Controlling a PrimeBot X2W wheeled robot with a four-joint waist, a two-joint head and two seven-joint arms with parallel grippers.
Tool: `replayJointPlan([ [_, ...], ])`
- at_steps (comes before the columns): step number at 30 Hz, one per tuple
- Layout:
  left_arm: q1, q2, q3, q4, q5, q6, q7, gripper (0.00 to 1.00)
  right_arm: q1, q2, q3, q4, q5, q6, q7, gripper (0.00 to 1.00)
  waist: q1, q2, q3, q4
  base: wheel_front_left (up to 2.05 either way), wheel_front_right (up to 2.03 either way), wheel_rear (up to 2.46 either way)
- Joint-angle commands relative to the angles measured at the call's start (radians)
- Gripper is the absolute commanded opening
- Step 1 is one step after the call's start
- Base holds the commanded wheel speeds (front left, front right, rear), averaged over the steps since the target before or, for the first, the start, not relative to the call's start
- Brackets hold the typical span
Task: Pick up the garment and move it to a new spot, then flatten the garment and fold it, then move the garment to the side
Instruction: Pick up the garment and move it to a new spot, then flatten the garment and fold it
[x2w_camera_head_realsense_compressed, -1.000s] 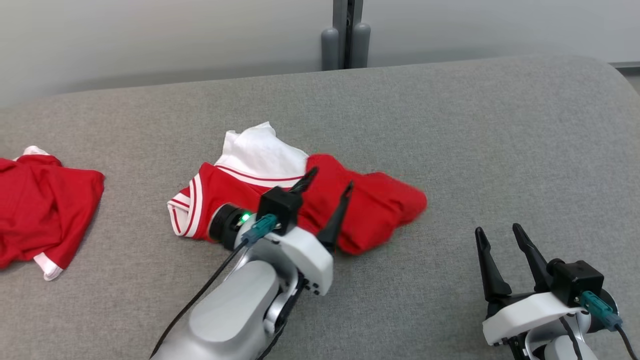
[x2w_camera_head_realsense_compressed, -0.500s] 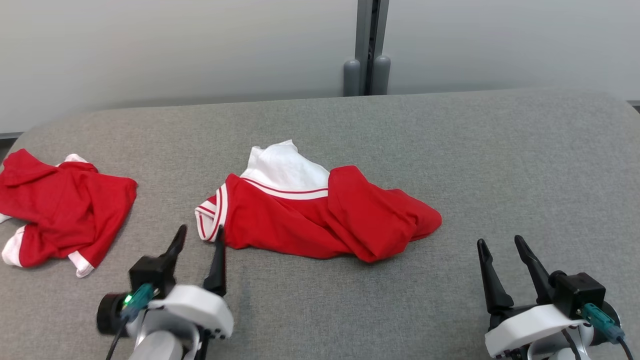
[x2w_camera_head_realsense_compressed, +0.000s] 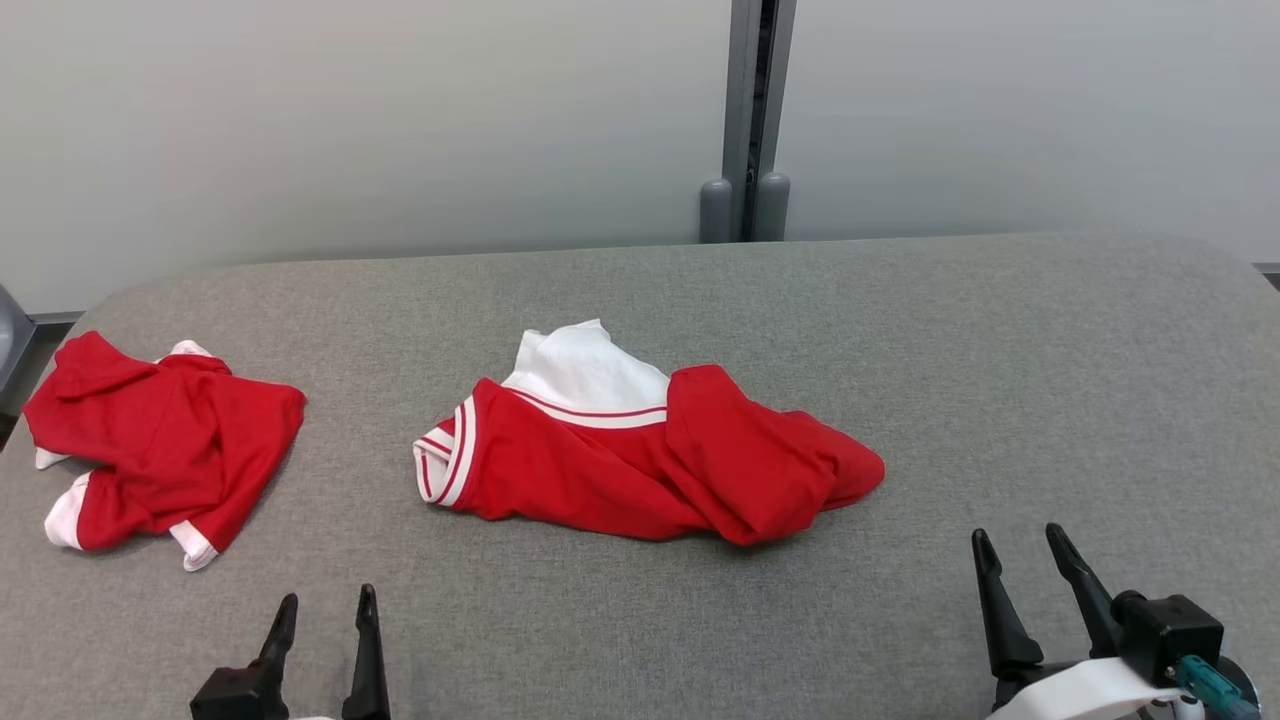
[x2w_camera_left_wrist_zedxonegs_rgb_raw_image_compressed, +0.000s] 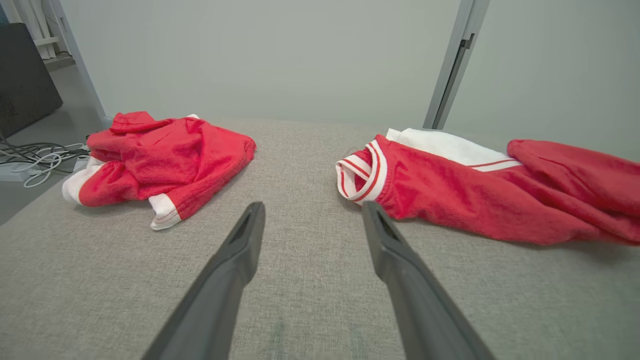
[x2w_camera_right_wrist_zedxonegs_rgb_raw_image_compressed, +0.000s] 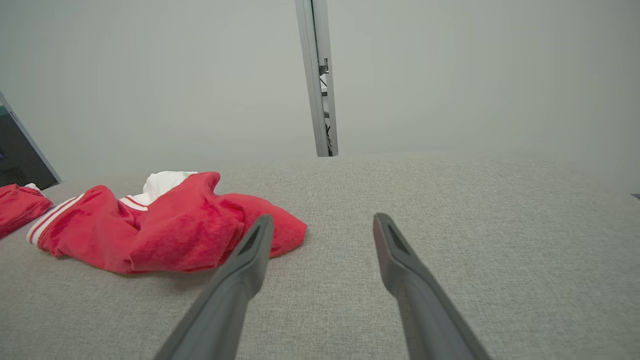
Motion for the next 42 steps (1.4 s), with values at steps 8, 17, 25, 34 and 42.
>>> replayJointPlan([
  [8,0.020,-0.035,0.056,0.022,0.057,-0.056,-0.001,1.00,0.018,-0.007,0.009,0.008,-0.003,0.000,0.000,1.00,0.0000,-0.0001,0.003,-0.001,0.00,0.00,0.00],
  [17,-0.083,-0.055,0.069,0.064,0.085,-0.111,-0.001,1.00,-0.018,-0.007,0.027,-0.006,0.000,0.000,0.000,1.00,0.0000,-0.0001,0.080,-0.012,0.00,0.00,0.00],
  [25,-0.389,-0.055,0.036,0.292,0.054,-0.174,0.050,1.00,-0.080,-0.007,0.049,-0.005,0.000,0.000,0.000,1.00,0.0000,-0.0001,0.184,-0.046,0.00,0.00,0.00],
  [34,-0.671,-0.025,0.015,0.465,0.050,-0.193,0.228,1.00,-0.118,-0.007,0.070,-0.002,0.014,0.000,0.000,1.00,0.0000,-0.0001,0.259,-0.087,0.00,0.00,0.00],
  [42,-0.808,0.006,-0.008,0.591,0.054,-0.201,0.364,1.00,-0.137,-0.007,0.079,0.008,0.028,0.000,0.000,1.00,0.0000,-0.0001,0.291,-0.115,0.00,0.00,0.00],
])
